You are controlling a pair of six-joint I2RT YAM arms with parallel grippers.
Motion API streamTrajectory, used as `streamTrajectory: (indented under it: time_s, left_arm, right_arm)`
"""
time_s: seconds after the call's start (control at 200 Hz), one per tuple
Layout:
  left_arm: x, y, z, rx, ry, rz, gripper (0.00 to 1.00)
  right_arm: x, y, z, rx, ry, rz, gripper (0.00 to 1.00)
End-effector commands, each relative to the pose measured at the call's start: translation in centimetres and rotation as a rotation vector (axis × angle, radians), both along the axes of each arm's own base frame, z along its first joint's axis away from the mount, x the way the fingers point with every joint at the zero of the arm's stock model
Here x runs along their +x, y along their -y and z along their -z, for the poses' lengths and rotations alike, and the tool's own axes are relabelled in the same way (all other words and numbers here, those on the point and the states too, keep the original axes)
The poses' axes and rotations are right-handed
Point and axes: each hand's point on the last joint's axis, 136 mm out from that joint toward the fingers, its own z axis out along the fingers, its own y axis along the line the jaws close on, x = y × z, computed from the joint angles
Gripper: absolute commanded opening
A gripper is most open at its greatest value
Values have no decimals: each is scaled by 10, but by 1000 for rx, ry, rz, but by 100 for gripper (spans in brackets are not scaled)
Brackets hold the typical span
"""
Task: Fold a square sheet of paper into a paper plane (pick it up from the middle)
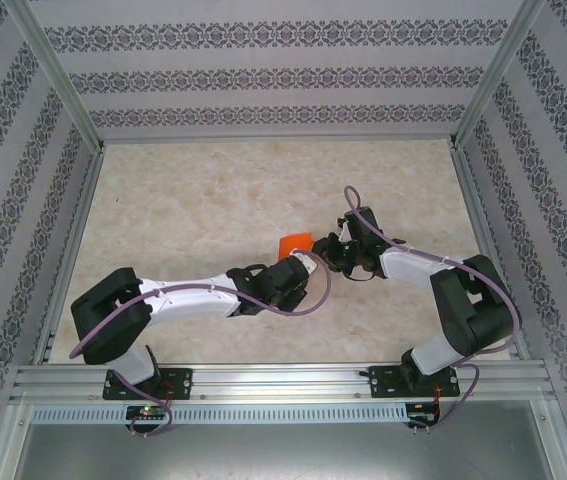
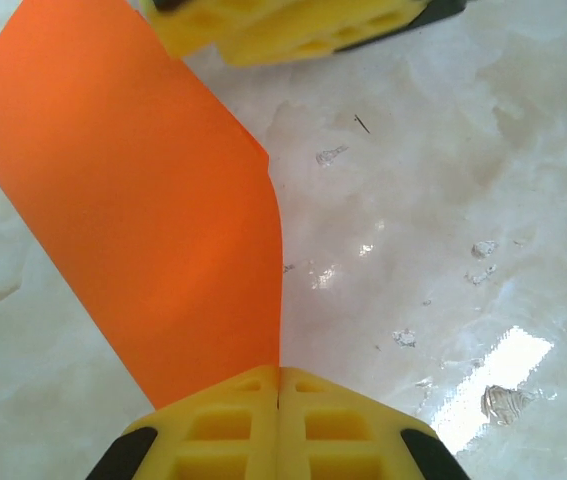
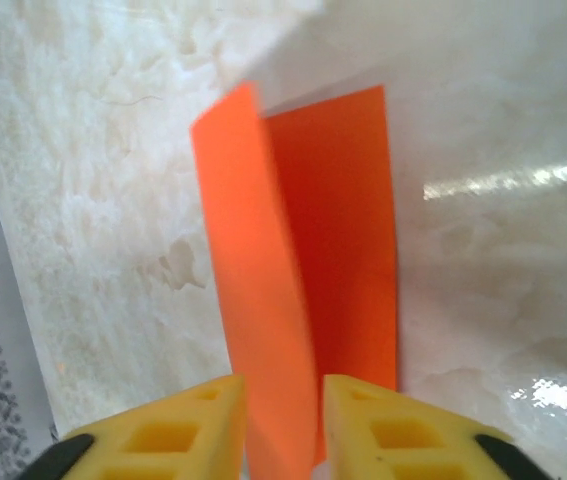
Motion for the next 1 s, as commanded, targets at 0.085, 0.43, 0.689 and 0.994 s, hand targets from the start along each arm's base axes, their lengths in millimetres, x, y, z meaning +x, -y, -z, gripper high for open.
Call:
streamTrajectory:
  time_s: [0.085, 0.43, 0.689, 0.994]
  left_arm:
    - [2, 10, -9, -100, -58, 37, 0]
    - [6, 5, -1, -149, -161, 52, 0]
    - [13, -1, 4, -178, -223, 45, 0]
    - [29, -5, 14, -180, -314, 47, 0]
  right_arm:
    - [5, -1, -21, -8, 67, -66, 32]
    - [42, -30, -18, 10, 67, -145, 16]
    - [40, -37, 26, -112, -24, -232, 14]
    - [29, -28, 52, -179, -69, -278, 14]
